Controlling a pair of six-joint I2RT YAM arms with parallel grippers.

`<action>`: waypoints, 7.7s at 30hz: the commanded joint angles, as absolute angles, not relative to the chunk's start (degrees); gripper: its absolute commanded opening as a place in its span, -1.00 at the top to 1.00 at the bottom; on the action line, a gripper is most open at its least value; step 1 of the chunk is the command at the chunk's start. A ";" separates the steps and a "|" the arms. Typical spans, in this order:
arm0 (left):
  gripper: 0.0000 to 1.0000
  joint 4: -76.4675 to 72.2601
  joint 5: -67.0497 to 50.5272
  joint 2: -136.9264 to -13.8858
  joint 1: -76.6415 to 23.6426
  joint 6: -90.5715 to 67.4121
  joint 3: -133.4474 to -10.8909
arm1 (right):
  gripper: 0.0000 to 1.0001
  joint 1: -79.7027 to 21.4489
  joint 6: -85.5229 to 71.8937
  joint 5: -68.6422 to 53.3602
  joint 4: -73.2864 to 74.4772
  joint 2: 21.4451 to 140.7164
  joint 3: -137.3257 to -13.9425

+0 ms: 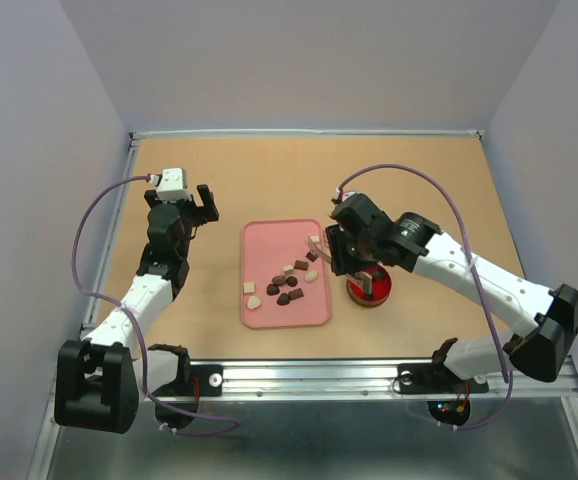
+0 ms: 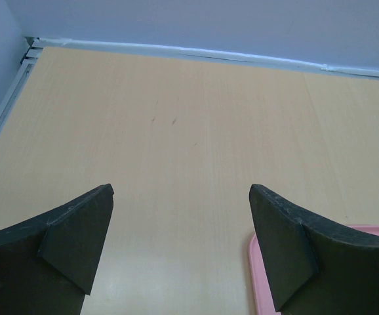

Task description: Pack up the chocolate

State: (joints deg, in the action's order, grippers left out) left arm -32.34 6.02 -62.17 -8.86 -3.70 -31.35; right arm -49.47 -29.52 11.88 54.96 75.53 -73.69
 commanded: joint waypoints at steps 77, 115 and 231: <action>-0.91 -34.63 6.06 -61.17 -8.53 -3.69 -31.82 | 0.53 -53.09 -29.44 12.21 42.97 78.31 -73.92; -0.91 -34.54 5.36 -61.17 -8.53 -3.87 -31.90 | 0.34 -53.09 -51.07 22.41 76.73 60.82 -64.16; -0.91 -34.28 5.63 -62.23 -8.44 -3.78 -32.26 | 0.37 -53.09 -33.31 13.35 55.63 74.36 -71.98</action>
